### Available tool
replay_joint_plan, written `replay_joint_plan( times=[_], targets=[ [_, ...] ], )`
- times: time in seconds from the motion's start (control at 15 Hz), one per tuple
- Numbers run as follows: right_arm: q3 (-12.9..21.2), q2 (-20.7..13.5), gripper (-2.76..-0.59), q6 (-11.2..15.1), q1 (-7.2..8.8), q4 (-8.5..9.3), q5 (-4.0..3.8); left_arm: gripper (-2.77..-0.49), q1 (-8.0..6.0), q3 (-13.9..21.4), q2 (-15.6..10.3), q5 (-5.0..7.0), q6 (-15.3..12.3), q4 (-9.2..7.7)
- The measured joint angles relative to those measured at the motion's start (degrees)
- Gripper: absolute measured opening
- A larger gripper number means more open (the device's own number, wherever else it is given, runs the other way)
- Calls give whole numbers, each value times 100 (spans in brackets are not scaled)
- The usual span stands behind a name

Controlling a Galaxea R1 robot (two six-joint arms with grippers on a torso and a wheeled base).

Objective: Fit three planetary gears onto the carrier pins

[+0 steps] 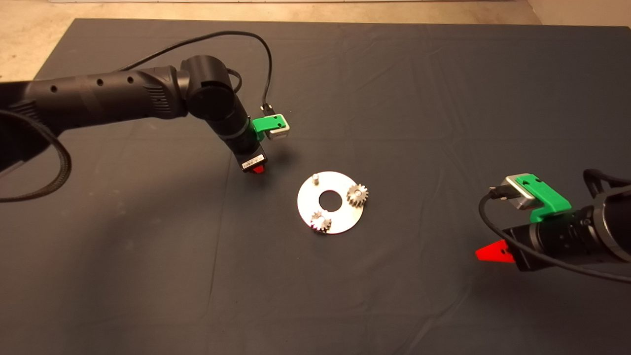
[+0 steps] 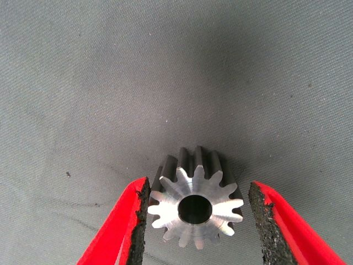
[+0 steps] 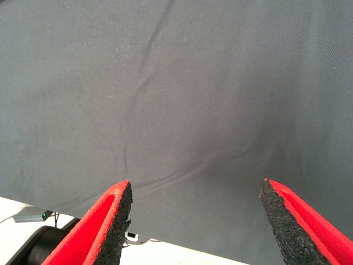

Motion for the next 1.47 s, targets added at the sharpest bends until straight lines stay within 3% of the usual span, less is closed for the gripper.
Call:
replay_joint_plan(
  times=[1.47],
  targets=[
    [0, 0, -163, 0, 1, -2, 4, -248, 30, 26, -54, -96, -2, 20]
  ],
)
